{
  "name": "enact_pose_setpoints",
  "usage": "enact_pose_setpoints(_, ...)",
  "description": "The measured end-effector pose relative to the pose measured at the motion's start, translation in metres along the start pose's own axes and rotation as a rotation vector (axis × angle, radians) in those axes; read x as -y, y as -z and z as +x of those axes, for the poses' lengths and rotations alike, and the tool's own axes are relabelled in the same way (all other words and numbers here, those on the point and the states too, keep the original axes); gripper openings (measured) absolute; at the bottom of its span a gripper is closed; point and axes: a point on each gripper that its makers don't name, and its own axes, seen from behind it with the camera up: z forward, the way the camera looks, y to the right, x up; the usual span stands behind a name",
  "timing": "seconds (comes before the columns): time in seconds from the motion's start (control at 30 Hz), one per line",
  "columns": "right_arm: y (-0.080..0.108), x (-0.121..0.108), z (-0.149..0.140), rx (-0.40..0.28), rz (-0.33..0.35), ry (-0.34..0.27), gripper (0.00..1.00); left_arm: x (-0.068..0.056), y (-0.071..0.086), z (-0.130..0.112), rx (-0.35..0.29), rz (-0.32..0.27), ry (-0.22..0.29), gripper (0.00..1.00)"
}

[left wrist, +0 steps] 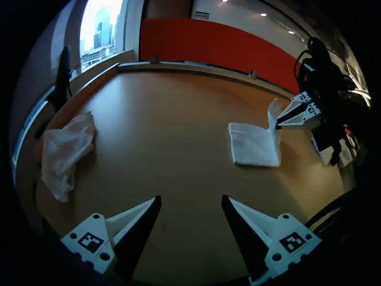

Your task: Fold towel

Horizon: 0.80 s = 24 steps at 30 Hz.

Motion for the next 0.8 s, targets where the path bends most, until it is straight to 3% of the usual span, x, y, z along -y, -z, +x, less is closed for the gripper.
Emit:
enact_pose_setpoints(0.2, -0.022, 0.009, 0.003, 0.022, 0.035, 0.022, 0.08, 0.006, 0.004, -0.004, -0.002, 0.015, 0.022, 0.94)
enact_pose_setpoints(0.53, -0.028, 0.011, 0.000, 0.031, 0.043, 0.016, 0.12, 0.010, 0.003, -0.005, -0.003, 0.021, 0.033, 0.94)
enact_pose_setpoints(0.6, -0.027, 0.010, -0.001, 0.033, 0.042, 0.013, 0.23, 0.010, 0.003, -0.004, -0.003, 0.021, 0.033, 0.94)
enact_pose_setpoints(0.67, -0.027, 0.010, -0.003, 0.036, 0.041, 0.007, 0.48, 0.011, 0.002, -0.004, -0.002, 0.021, 0.032, 0.94)
enact_pose_setpoints(0.73, -0.026, 0.010, -0.005, 0.040, 0.044, 0.000, 0.66, 0.011, 0.002, -0.004, -0.002, 0.021, 0.032, 0.94)
enact_pose_setpoints(0.8, -0.025, 0.011, -0.007, 0.044, 0.049, -0.007, 0.68, 0.011, 0.002, -0.004, -0.001, 0.021, 0.033, 0.94)
